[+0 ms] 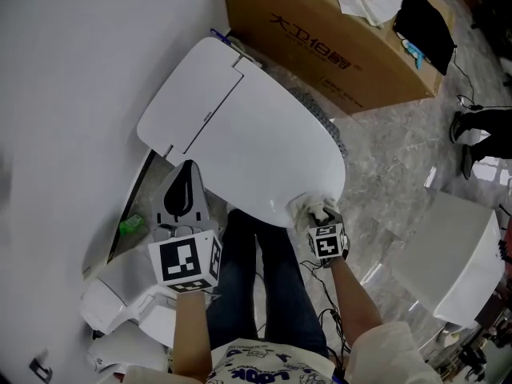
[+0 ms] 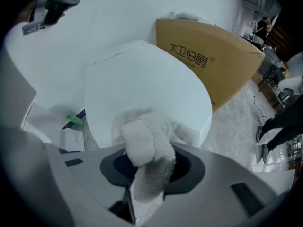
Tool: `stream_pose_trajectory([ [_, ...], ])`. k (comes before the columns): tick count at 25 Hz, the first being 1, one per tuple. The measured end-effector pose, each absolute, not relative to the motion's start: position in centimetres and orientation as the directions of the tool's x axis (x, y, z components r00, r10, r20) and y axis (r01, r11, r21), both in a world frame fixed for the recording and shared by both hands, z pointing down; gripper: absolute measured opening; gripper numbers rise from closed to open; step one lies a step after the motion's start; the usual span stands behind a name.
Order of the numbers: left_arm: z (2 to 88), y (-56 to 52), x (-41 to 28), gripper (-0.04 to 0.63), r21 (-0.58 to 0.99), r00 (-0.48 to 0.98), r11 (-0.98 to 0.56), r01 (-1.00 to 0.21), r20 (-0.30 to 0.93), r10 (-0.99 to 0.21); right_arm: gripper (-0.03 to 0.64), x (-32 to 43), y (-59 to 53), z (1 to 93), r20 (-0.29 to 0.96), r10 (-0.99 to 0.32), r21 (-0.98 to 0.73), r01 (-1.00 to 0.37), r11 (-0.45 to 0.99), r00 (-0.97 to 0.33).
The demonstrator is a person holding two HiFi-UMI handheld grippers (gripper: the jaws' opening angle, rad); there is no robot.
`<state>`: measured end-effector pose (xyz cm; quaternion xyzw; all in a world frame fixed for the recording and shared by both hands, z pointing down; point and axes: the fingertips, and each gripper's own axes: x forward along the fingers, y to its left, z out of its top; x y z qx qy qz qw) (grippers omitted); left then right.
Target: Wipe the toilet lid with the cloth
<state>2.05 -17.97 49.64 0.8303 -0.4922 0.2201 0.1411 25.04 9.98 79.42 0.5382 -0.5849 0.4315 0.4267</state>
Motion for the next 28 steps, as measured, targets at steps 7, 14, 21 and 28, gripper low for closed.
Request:
stream_pose_trajectory([
  [7, 47.3, -18.5, 1.1, 0.008, 0.018, 0.413, -0.461, -0.887, 0.473, -0.778, 0.124, 20.6, 9.7, 78.2, 0.960, -0.247, -0.126, -0.992, 0.026, -0.128],
  [14, 43.2, -19.6, -0.5, 0.008, 0.032, 0.391, -0.419, -0.907, 0.428, -0.815, 0.124, 20.3, 3.5, 72.6, 0.912, -0.393, -0.112, -0.993, 0.028, -0.115],
  [21, 37.6, -20.6, -2.0, 0.008, 0.044, 0.370, -0.381, -0.924, 0.361, -0.856, 0.124, 21.5, -4.5, 63.6, 0.816, -0.574, -0.066, -0.998, 0.023, -0.067],
  [28, 30.8, -22.0, -4.1, 0.008, 0.053, 0.339, -0.337, -0.940, 0.271, -0.901, 0.124, 21.0, -13.3, 49.9, 0.614, -0.788, -0.068, -0.998, -0.008, -0.035],
])
